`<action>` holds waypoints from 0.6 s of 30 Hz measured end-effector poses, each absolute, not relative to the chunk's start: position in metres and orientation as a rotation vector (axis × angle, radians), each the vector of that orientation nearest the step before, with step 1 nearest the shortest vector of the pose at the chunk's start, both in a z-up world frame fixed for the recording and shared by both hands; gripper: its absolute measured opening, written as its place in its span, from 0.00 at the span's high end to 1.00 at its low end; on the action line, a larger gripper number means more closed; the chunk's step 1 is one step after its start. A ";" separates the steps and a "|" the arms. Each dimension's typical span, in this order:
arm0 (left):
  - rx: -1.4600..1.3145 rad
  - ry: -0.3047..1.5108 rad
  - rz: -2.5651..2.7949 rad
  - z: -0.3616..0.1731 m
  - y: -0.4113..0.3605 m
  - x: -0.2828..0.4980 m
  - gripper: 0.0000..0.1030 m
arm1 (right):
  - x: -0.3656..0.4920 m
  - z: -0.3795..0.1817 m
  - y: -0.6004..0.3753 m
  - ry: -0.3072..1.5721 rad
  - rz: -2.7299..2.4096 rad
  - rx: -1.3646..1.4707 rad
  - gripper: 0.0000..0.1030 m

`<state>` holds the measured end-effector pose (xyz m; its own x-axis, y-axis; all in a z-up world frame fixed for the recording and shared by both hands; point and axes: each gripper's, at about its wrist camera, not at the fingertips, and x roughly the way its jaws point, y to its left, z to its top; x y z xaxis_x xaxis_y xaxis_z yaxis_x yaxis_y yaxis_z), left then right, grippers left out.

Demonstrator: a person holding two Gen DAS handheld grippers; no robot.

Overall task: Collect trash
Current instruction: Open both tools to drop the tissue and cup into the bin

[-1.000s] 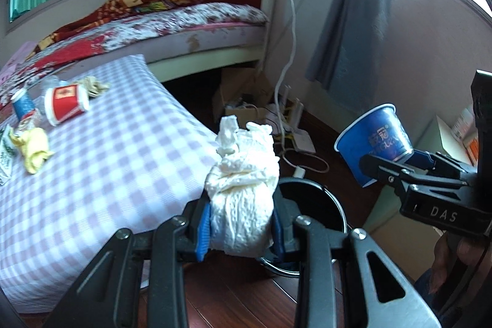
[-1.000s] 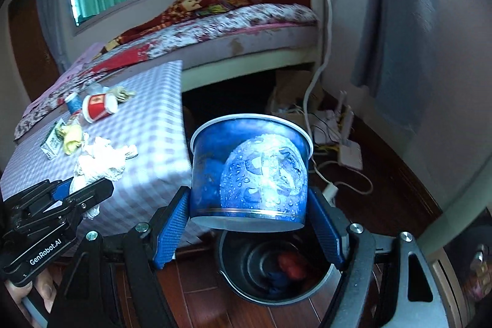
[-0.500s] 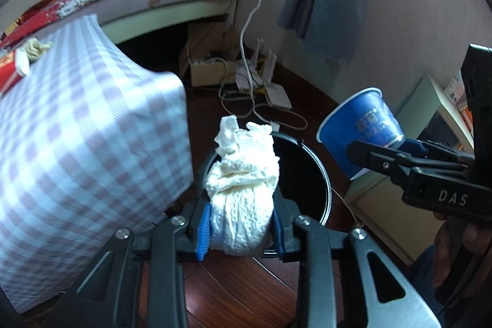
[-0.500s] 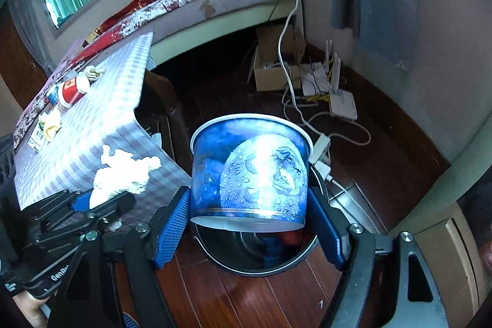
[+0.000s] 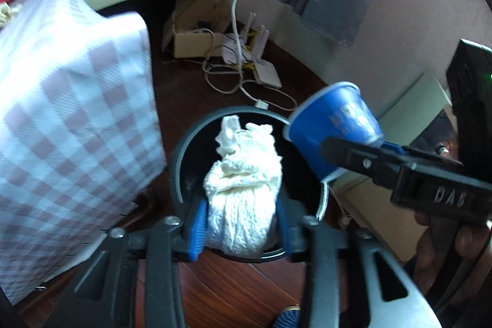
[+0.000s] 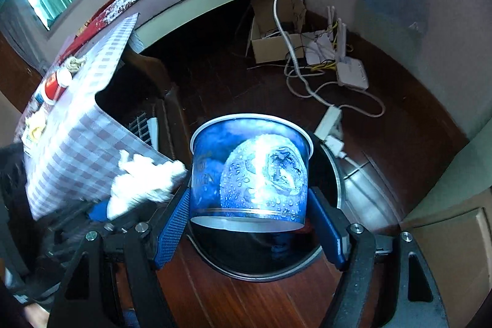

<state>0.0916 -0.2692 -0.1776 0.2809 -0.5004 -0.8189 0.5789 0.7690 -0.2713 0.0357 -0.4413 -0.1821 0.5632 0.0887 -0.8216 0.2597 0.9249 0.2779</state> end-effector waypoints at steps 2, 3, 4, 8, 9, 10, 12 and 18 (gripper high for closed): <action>0.079 1.050 -0.684 -0.179 -0.266 0.094 0.10 | 0.040 -0.186 -0.448 0.982 -0.091 0.447 0.19; 0.079 1.039 -0.660 -0.180 -0.263 0.095 0.04 | 0.041 -0.188 -0.453 0.988 -0.129 0.463 0.15; 0.088 1.034 -0.623 -0.181 -0.260 0.096 0.04 | 0.042 -0.190 -0.458 0.987 -0.150 0.479 0.13; 0.088 1.046 -0.535 -0.184 -0.246 0.102 0.01 | 0.043 -0.192 -0.458 0.998 -0.182 0.464 0.13; 0.094 1.043 -0.522 -0.184 -0.243 0.102 0.01 | 0.044 -0.193 -0.456 1.003 -0.186 0.457 0.13; 0.095 1.037 -0.510 -0.184 -0.240 0.103 0.01 | 0.045 -0.193 -0.454 1.008 -0.195 0.446 0.13; 0.098 1.031 -0.491 -0.181 -0.234 0.104 0.01 | 0.047 -0.194 -0.449 1.010 -0.209 0.426 0.10; 0.111 1.001 -0.459 -0.169 -0.219 0.103 0.01 | 0.044 -0.190 -0.431 1.007 -0.251 0.304 0.01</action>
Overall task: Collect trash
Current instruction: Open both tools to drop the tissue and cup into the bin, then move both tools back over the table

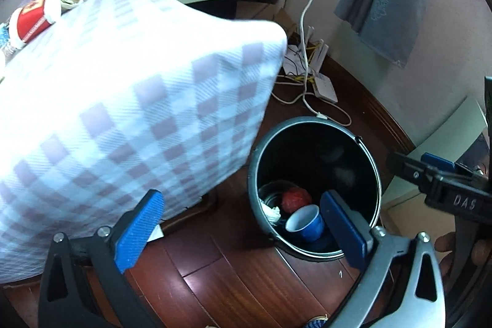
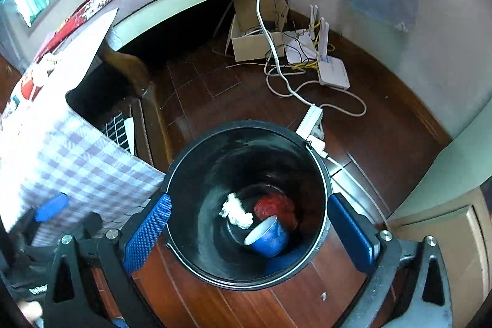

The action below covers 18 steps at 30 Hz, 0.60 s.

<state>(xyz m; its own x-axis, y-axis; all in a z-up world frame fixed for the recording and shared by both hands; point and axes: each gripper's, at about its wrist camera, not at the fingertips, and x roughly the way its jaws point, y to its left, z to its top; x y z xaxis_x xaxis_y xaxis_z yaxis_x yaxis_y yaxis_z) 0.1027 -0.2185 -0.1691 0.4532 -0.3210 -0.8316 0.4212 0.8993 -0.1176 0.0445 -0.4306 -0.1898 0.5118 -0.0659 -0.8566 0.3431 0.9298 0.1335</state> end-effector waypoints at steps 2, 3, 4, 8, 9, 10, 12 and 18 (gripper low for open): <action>0.112 0.989 -0.453 -0.162 -0.211 0.097 0.01 | 0.042 -0.187 -0.425 1.010 -0.256 0.275 0.01; 0.112 0.981 -0.451 -0.158 -0.208 0.095 0.01 | 0.042 -0.186 -0.424 1.009 -0.252 0.269 0.01; 0.112 0.976 -0.449 -0.154 -0.205 0.093 0.01 | 0.041 -0.183 -0.420 1.006 -0.251 0.257 0.01; 0.103 0.946 -0.429 -0.138 -0.189 0.086 0.01 | 0.037 -0.172 -0.405 0.997 -0.242 0.206 0.01; 0.097 0.940 -0.423 -0.135 -0.186 0.085 0.01 | 0.036 -0.169 -0.400 0.991 -0.238 0.194 0.01; 0.091 0.933 -0.417 -0.130 -0.181 0.085 0.01 | 0.035 -0.165 -0.395 0.984 -0.234 0.182 0.01; 0.082 0.917 -0.406 -0.123 -0.172 0.084 0.01 | 0.034 -0.157 -0.387 0.973 -0.225 0.166 0.01; 0.059 0.868 -0.359 -0.104 -0.143 0.082 0.01 | 0.036 -0.131 -0.357 0.925 -0.181 0.127 0.01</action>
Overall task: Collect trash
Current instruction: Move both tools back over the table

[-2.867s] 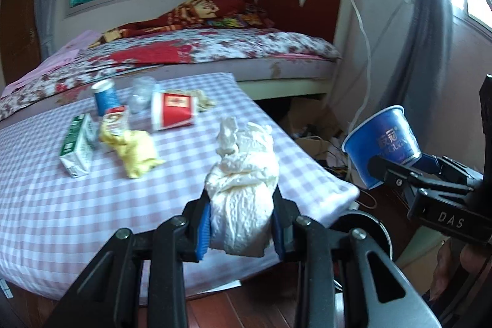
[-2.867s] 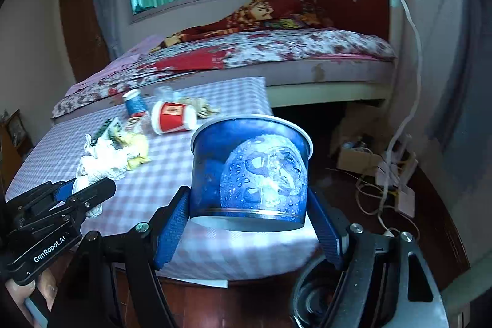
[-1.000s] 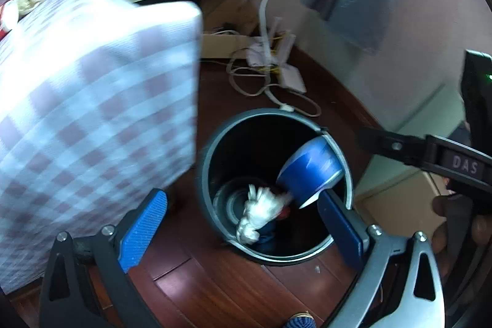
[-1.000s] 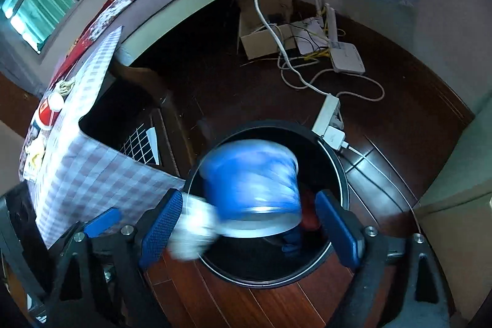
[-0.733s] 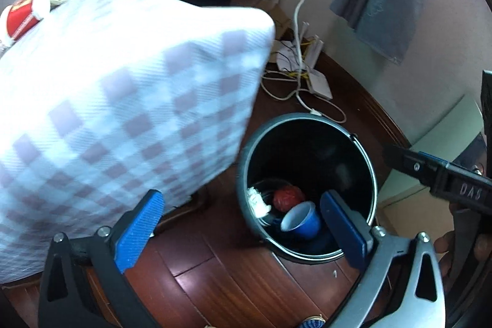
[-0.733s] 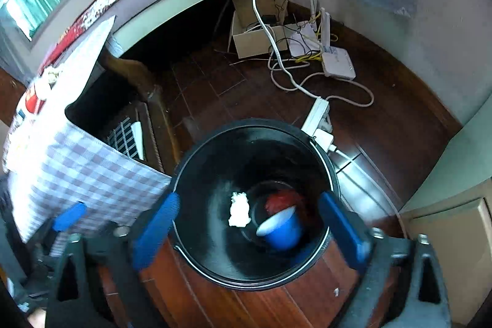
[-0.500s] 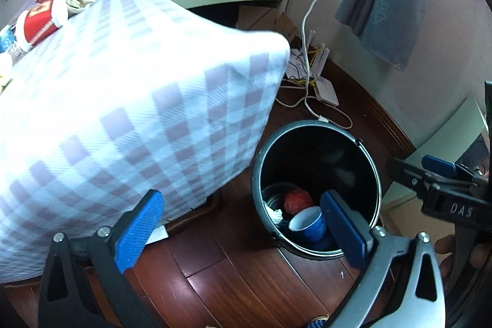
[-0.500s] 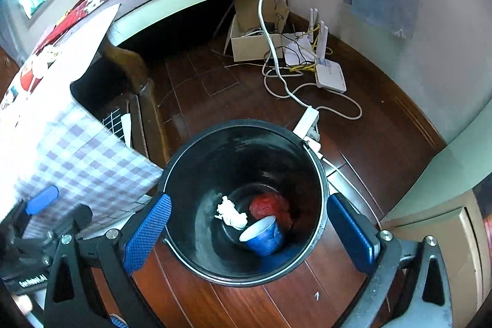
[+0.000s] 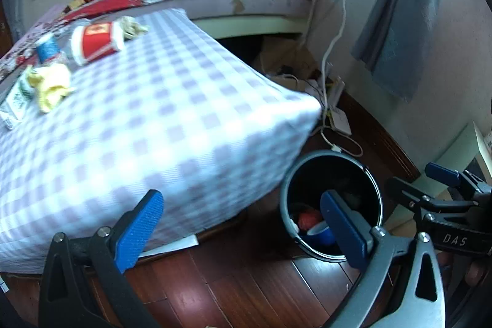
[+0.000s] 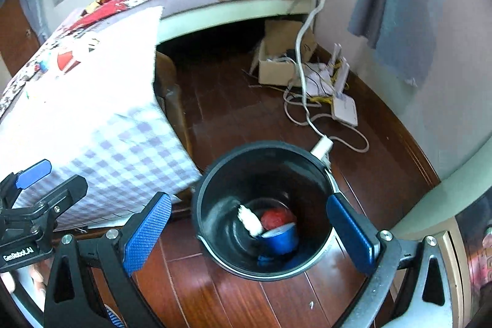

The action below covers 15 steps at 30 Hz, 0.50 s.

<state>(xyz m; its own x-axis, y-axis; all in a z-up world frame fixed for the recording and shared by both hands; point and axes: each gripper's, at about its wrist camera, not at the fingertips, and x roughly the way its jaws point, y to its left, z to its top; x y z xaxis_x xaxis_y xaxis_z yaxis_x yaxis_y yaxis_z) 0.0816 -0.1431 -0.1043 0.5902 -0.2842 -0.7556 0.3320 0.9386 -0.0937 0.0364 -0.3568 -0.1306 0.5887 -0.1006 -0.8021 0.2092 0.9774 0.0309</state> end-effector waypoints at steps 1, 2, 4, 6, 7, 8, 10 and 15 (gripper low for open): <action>0.055 0.859 -0.346 -0.102 -0.138 0.080 0.01 | 0.038 -0.126 -0.351 0.915 -0.172 0.120 0.01; 0.052 0.850 -0.334 -0.100 -0.132 0.079 0.01 | 0.040 -0.121 -0.345 0.904 -0.162 0.112 0.01; 0.041 0.835 -0.310 -0.098 -0.123 0.080 0.01 | 0.044 -0.114 -0.333 0.886 -0.140 0.103 0.01; 0.028 0.823 -0.280 -0.095 -0.109 0.079 0.01 | 0.048 -0.108 -0.319 0.870 -0.118 0.090 0.01; 0.020 0.818 -0.262 -0.093 -0.101 0.078 0.01 | 0.051 -0.104 -0.311 0.858 -0.104 0.082 0.01; 0.016 0.812 -0.245 -0.092 -0.094 0.078 0.01 | 0.054 -0.100 -0.302 0.847 -0.084 0.074 0.01; 0.002 0.803 -0.199 -0.089 -0.072 0.077 0.01 | 0.060 -0.096 -0.286 0.836 -0.053 0.058 0.01; -0.036 0.794 -0.087 -0.087 -0.020 0.079 0.01 | 0.080 -0.088 -0.236 0.826 0.039 0.011 0.01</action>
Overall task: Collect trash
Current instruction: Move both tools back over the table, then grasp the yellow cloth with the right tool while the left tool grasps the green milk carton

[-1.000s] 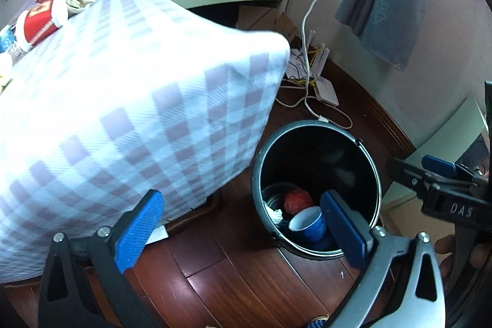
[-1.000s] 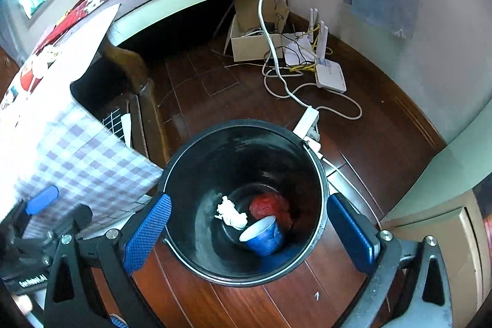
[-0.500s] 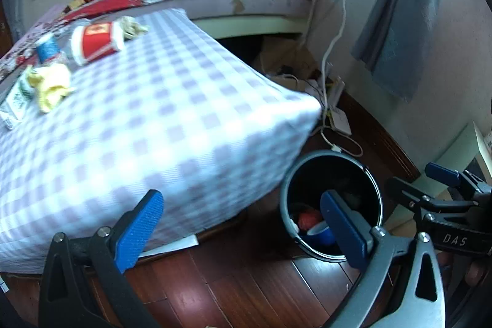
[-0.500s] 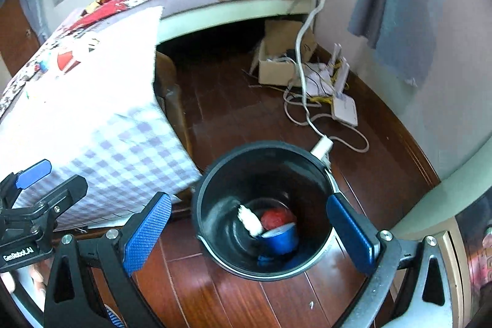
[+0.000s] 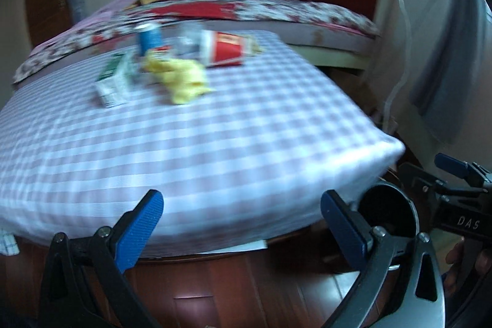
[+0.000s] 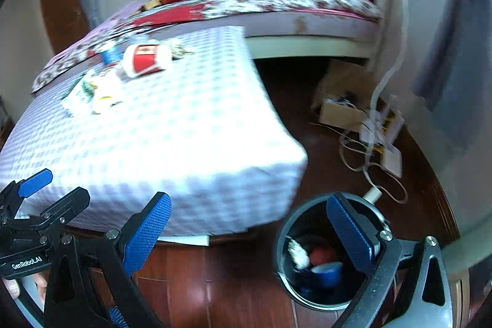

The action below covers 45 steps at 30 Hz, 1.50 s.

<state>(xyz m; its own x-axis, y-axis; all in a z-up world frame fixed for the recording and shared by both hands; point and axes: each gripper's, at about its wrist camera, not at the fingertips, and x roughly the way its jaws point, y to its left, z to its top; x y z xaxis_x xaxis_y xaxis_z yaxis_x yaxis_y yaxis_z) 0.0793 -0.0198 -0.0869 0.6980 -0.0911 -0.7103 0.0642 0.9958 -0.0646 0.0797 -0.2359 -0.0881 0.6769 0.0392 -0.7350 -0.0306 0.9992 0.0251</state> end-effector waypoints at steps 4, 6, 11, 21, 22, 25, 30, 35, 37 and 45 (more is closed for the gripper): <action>-0.049 0.790 -0.011 -0.084 0.016 0.085 0.01 | 0.096 -0.082 -0.204 0.793 0.093 0.010 0.01; -0.053 0.780 0.021 -0.082 0.032 0.089 0.01 | 0.104 -0.080 -0.188 0.789 0.117 -0.003 0.01; -0.071 0.757 0.092 -0.079 0.064 0.099 0.01 | 0.126 -0.076 -0.141 0.767 0.187 -0.062 0.01; -0.107 0.741 0.158 -0.085 0.116 0.146 0.01 | 0.181 -0.074 -0.064 0.718 0.289 -0.167 0.01; -0.105 0.734 0.165 -0.085 0.119 0.152 0.02 | 0.191 -0.076 -0.057 0.734 0.293 -0.171 0.01; -0.112 0.733 0.163 -0.088 0.126 0.172 0.09 | 0.218 -0.082 -0.045 0.780 0.324 -0.160 0.01; -0.113 0.756 0.147 -0.096 0.131 0.205 0.22 | 0.257 -0.099 -0.032 0.837 0.357 -0.123 0.28; -0.114 0.760 0.136 -0.101 0.131 0.229 0.22 | 0.279 -0.115 -0.021 0.886 0.399 -0.124 0.30; -0.115 0.771 0.132 -0.103 0.132 0.238 0.28 | 0.284 -0.121 -0.015 0.898 0.412 -0.139 0.30; -0.144 0.824 0.115 -0.114 0.139 0.258 0.59 | 0.296 -0.125 -0.004 0.909 0.441 -0.128 0.52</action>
<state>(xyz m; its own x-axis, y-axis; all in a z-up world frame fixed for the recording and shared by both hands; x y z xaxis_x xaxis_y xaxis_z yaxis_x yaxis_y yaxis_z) 0.2580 0.1392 -0.1139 0.6743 0.0459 -0.7370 -0.1574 0.9841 -0.0827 0.2960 -0.0038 -0.1252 0.5322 0.3151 -0.7858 -0.4217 0.9035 0.0767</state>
